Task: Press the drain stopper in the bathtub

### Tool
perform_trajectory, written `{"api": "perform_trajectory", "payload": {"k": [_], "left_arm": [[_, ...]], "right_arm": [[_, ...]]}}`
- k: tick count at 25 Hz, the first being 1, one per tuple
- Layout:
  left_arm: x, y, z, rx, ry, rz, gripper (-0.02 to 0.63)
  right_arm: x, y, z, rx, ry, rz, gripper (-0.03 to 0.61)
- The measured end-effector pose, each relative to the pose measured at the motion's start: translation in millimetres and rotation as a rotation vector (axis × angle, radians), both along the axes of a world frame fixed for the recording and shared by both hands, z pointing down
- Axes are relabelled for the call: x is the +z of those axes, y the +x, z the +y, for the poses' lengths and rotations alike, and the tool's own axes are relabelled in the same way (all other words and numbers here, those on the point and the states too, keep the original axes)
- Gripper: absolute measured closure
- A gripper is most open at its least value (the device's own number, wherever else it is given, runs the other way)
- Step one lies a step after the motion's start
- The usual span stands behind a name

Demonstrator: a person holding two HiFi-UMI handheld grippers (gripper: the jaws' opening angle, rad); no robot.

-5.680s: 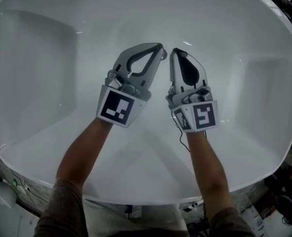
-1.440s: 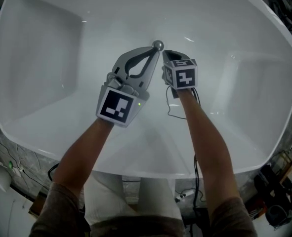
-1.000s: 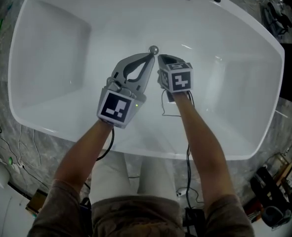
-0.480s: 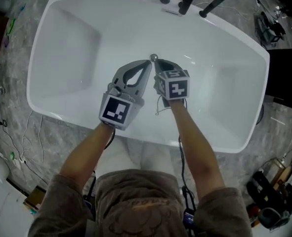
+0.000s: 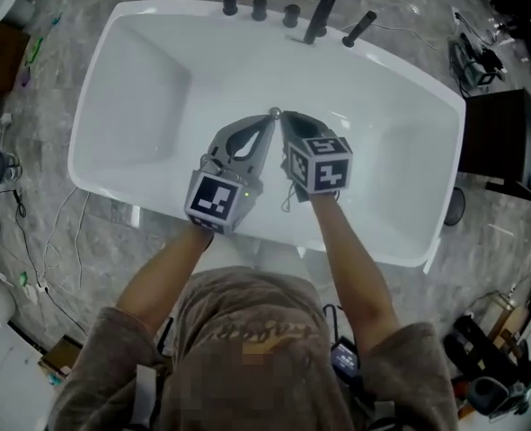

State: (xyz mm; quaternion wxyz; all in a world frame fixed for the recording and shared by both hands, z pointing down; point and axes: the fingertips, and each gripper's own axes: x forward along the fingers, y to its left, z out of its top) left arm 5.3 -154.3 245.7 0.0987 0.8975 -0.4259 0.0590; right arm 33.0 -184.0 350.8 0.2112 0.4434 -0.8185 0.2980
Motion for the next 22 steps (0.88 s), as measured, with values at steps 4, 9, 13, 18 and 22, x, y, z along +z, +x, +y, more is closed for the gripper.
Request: {"api": "perform_trajectory", "payload": {"k": [4, 9, 13, 18, 22], "left_arm": [[-29.3, 6.9, 15.8, 0.005, -0.001, 0.018, 0.612], [-55.4, 8.9, 40.1, 0.019, -0.009, 0.020, 0.612], [-72.1, 10.0, 54.1, 0.031, -0.005, 0.021, 0.612], [-89.3, 11.2, 69.7, 0.046, 0.009, 0.026, 0.612], [-100.2, 7.6, 80.0, 0.052, 0.023, 0.037, 0.612]], "right_arm": [[-41.0, 3.0, 21.5, -0.012, 0.041, -0.023, 0.581], [-87.5, 4.7, 47.0, -0.028, 0.108, -0.062, 0.581], [-120.2, 6.9, 62.0, -0.039, 0.162, -0.096, 0.581], [-155.4, 5.7, 84.3, -0.056, 0.251, -0.131, 0.580], [-182.0, 7.2, 99.7, -0.071, 0.344, -0.165, 0.581]]}}
